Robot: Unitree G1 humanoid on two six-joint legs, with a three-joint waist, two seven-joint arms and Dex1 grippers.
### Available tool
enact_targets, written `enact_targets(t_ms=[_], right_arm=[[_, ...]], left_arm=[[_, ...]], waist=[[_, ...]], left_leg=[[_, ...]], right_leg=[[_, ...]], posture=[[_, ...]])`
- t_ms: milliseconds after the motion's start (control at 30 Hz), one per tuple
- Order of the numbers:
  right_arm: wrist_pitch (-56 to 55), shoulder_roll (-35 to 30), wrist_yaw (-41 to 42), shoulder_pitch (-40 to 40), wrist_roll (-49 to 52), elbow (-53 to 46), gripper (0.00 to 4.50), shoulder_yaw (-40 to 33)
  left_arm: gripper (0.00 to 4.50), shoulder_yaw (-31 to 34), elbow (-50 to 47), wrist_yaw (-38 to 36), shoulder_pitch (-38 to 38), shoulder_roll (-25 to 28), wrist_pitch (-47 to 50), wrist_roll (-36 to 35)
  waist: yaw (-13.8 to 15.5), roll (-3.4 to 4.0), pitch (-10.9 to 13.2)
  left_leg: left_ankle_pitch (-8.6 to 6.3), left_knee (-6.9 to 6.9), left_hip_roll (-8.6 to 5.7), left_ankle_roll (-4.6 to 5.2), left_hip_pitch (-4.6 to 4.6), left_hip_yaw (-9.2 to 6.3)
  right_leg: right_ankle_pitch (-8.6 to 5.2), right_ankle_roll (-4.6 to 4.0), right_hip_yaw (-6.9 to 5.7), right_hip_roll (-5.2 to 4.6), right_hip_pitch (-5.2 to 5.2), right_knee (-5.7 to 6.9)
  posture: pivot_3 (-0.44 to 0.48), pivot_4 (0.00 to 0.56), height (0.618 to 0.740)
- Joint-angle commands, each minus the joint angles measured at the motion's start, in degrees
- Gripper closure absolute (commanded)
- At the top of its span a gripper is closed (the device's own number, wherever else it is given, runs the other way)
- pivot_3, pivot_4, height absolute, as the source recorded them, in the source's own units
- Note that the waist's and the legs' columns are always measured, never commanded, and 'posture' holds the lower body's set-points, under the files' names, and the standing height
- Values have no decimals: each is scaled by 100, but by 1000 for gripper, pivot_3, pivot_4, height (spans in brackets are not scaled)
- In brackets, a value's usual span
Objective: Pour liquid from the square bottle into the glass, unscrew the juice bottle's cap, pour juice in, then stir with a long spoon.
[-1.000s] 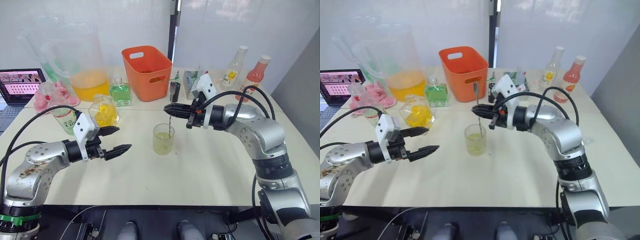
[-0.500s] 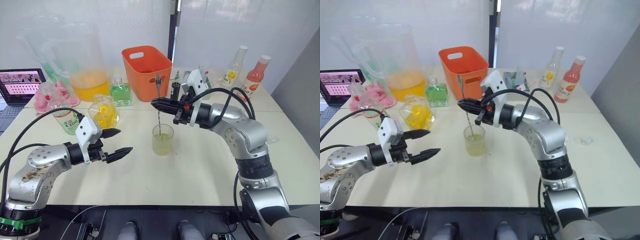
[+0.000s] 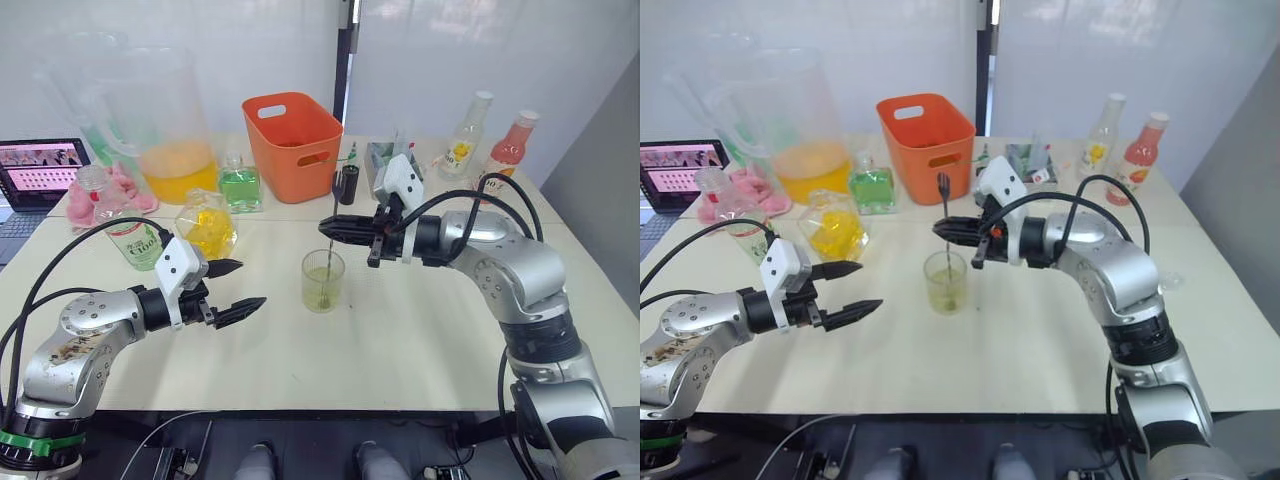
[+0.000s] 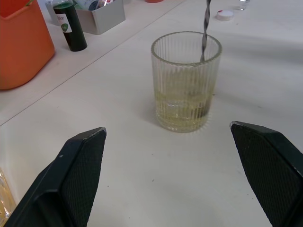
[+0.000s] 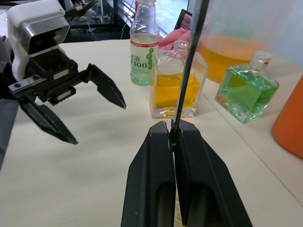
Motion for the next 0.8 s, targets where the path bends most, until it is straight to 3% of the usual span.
enact_targets(t_ms=[33,367,800], right_arm=[[-237,247,-185,-187,-106,65,4500,-95],[157,709,-235,-318,271,104,4500,-305],[376,-143,375,-427,-120,137,4500,51]], left_arm=[[63,43,-81,-30,-23,31,-131,7],[63,77,-132,-17,104,38,-162,37],[63,-32,-15,-9,76,-4,-232,133]], waist=[[2,0,0],[9,0,0],[14,0,0]], left_leg=[[1,0,0,1,0,0],[1,0,0,1,-1,0],[1,0,0,1,0,1]], right_leg=[[0,1,0,0,0,1],[6,-8,2,0,1,2],[6,-7,2,0,1,1]], posture=[[0,150,740],[0,150,740],[0,150,740]])
